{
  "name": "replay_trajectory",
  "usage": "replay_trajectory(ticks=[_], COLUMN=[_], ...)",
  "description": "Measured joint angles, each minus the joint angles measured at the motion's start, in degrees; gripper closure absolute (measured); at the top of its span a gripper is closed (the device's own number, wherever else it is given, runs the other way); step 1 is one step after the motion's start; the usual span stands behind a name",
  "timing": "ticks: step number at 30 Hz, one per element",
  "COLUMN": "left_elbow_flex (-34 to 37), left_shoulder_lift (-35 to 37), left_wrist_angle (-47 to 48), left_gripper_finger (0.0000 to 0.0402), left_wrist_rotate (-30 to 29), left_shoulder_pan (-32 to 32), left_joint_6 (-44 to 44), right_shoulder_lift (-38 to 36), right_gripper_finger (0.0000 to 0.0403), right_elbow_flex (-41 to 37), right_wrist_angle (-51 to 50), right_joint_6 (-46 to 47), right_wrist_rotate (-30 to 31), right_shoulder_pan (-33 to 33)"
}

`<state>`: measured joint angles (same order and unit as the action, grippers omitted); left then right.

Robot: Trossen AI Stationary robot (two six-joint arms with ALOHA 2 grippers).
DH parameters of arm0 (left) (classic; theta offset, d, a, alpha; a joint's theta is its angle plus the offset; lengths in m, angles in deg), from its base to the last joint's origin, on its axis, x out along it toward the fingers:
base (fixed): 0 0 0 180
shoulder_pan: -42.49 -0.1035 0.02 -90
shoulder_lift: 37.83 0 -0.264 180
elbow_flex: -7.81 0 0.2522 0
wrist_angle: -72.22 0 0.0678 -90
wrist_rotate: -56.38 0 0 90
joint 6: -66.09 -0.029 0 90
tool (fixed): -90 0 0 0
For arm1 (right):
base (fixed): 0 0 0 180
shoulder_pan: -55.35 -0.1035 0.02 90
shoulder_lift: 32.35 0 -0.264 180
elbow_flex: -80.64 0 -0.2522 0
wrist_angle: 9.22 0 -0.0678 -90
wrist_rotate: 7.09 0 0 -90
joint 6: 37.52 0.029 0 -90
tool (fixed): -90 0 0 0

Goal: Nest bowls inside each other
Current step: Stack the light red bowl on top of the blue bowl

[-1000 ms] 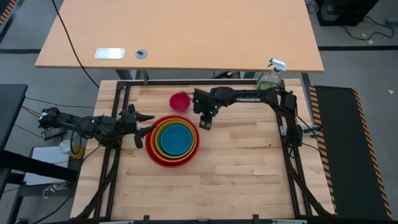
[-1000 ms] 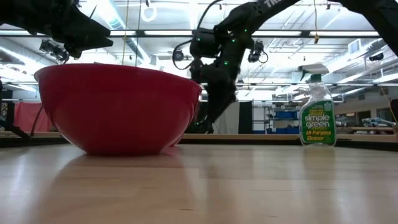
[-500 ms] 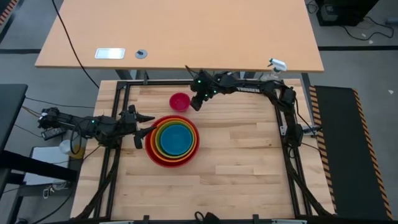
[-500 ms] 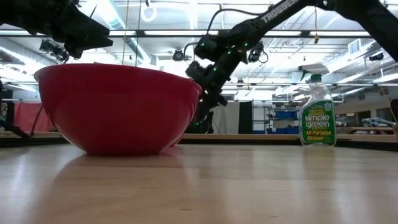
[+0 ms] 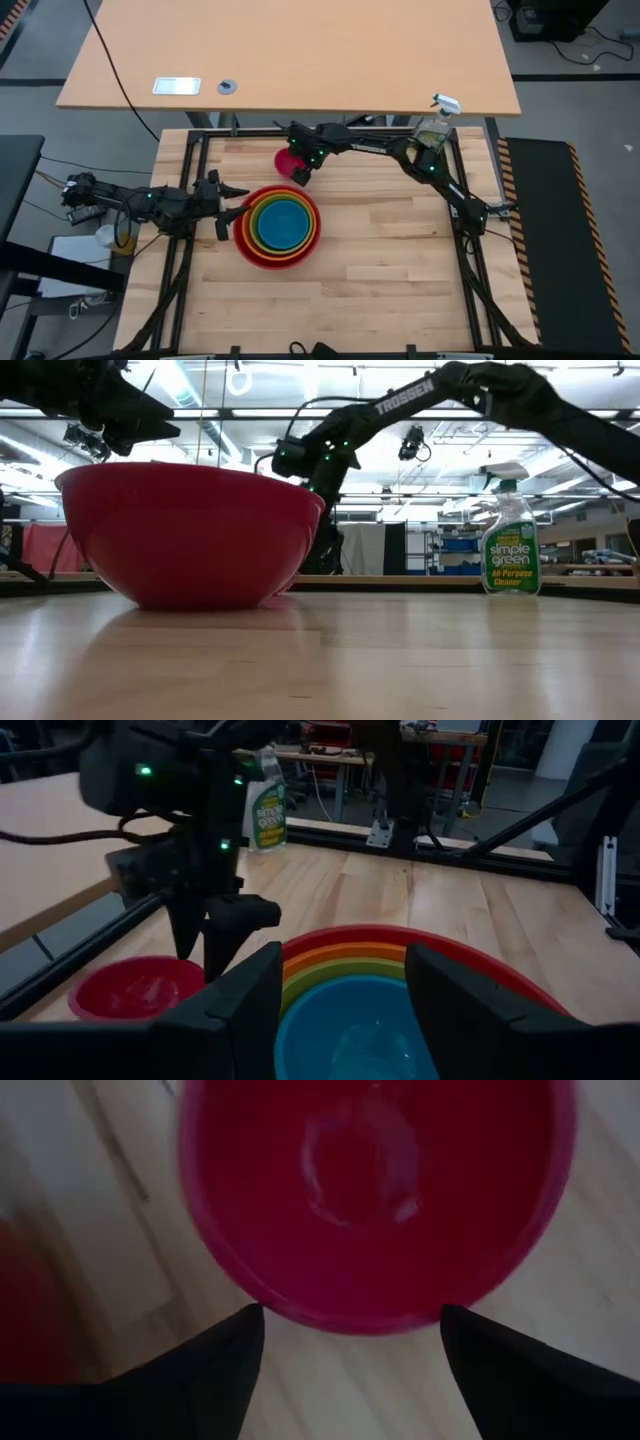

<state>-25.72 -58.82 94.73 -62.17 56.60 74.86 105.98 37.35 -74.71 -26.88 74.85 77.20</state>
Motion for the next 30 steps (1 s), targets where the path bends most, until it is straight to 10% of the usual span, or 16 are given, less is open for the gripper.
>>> replay_trajectory(ticks=[11,24,30], left_elbow_flex=[0.0,0.0,0.0], left_shoulder_lift=[0.02,0.0,0.01], left_wrist_angle=[0.97,0.99,0.99], left_gripper_finger=[0.0187,0.0187,0.0187], left_wrist_rotate=[0.76,0.71,0.66], left_shoulder_pan=[0.0,0.0,0.0], left_joint_6=[0.0,-0.61,-0.61], right_shoulder_lift=[2.57,2.57,2.55], right_gripper_finger=[0.0162,0.0389,0.0394], right_elbow_flex=[3.38,3.37,6.77], right_wrist_angle=[-5.51,-5.26,-7.62], right_joint_6=[-0.64,-3.2,-4.25], right_wrist_rotate=[4.4,5.6,5.6], right_shoulder_pan=[-1.7,-1.75,-2.13])
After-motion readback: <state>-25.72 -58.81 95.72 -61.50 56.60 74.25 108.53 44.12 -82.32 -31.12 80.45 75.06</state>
